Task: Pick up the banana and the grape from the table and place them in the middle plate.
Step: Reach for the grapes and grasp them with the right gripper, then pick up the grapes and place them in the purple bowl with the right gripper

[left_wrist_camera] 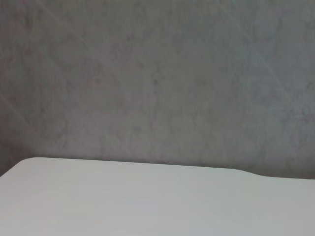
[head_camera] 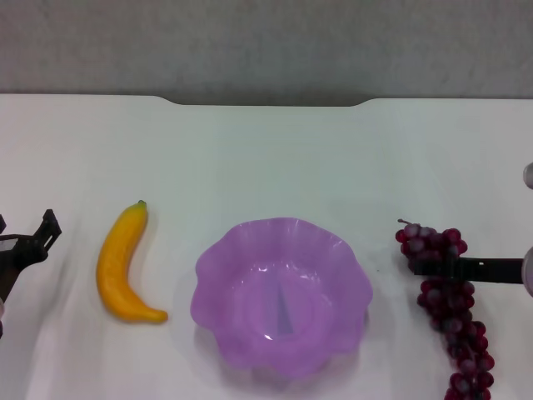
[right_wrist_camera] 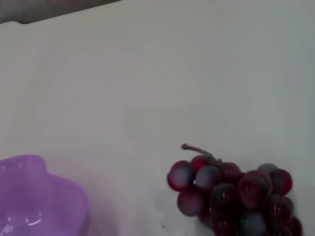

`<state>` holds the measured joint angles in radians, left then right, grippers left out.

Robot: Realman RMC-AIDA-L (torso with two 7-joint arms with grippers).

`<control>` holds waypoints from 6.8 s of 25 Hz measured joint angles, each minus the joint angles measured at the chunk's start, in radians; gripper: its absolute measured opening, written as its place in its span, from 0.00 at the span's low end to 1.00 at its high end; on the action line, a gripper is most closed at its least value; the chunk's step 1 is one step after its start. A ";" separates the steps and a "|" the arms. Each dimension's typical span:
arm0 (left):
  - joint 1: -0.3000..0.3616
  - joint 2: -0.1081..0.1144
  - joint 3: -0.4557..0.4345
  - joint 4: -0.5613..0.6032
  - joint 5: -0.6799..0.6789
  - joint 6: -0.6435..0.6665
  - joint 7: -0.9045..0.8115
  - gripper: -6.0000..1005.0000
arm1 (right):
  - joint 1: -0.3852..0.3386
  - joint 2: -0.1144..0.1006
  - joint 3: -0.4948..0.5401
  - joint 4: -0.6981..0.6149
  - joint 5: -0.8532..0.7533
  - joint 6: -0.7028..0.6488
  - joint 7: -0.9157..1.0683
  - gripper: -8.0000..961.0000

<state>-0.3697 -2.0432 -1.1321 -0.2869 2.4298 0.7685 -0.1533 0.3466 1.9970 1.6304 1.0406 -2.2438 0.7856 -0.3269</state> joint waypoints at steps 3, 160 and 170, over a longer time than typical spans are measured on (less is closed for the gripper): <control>-0.002 0.000 0.000 0.000 0.000 0.000 0.000 0.83 | 0.005 0.000 0.018 -0.022 0.000 -0.008 -0.017 0.93; -0.011 -0.003 0.000 -0.002 -0.003 -0.034 -0.010 0.83 | -0.089 0.005 -0.724 0.211 -0.252 -0.657 -0.185 0.45; -0.011 -0.003 0.000 -0.001 -0.003 -0.034 -0.010 0.83 | -0.129 0.006 -0.763 0.128 -0.251 -1.033 -0.174 0.68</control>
<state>-0.3804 -2.0461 -1.1320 -0.2883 2.4268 0.7348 -0.1636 0.2176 2.0030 0.8669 1.1683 -2.4944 -0.2470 -0.5008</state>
